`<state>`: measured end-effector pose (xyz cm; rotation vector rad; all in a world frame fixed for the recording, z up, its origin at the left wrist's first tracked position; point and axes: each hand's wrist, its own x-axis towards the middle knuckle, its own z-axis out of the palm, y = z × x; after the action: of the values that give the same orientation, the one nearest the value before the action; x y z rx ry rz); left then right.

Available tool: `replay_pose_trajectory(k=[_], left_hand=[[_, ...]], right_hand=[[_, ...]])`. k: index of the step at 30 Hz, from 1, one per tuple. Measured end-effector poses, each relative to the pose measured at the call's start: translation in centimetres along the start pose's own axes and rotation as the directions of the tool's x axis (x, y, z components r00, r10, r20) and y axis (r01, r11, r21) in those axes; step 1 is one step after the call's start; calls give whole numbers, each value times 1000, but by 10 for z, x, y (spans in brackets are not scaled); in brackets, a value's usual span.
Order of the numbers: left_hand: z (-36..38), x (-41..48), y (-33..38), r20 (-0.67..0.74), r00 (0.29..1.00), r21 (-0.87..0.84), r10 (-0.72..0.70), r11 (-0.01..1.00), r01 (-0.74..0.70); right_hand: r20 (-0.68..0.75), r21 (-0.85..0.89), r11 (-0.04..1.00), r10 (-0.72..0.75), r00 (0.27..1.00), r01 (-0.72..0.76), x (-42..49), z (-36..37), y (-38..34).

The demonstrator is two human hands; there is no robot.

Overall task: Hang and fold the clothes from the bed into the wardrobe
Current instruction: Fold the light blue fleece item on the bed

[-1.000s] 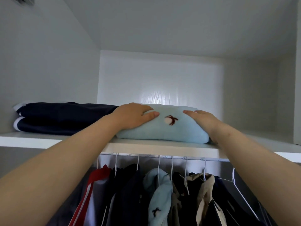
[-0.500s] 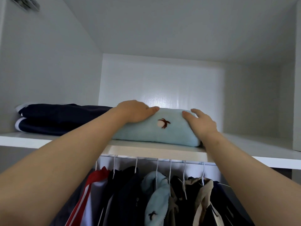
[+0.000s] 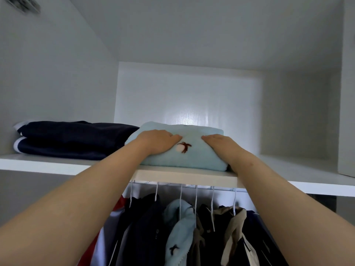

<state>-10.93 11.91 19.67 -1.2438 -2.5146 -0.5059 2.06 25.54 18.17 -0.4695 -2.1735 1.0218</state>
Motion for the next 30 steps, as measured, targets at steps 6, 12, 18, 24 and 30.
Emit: replay_pose_trajectory(k=[6,12,18,24,30], left_hand=[[4,-8,6,-52,998,64,-42,997,45],[6,-21,13,-143,987,29,-76,996,81],[12,-55,31,-340,935,-193,-100,981,35],[42,-81,49,-498,866,25,-50,997,72],[69,-102,51,-620,784,63,-18,995,72]], right_hand=[[-6,40,999,-3,1000,3,-2,0,2],[-46,51,998,-40,998,42,-14,-2,-4],[-79,-128,985,-129,989,118,-39,-8,-2],[-53,-276,939,-228,972,205,-58,-14,9],[-173,-552,803,-374,911,225,-76,-4,19]])
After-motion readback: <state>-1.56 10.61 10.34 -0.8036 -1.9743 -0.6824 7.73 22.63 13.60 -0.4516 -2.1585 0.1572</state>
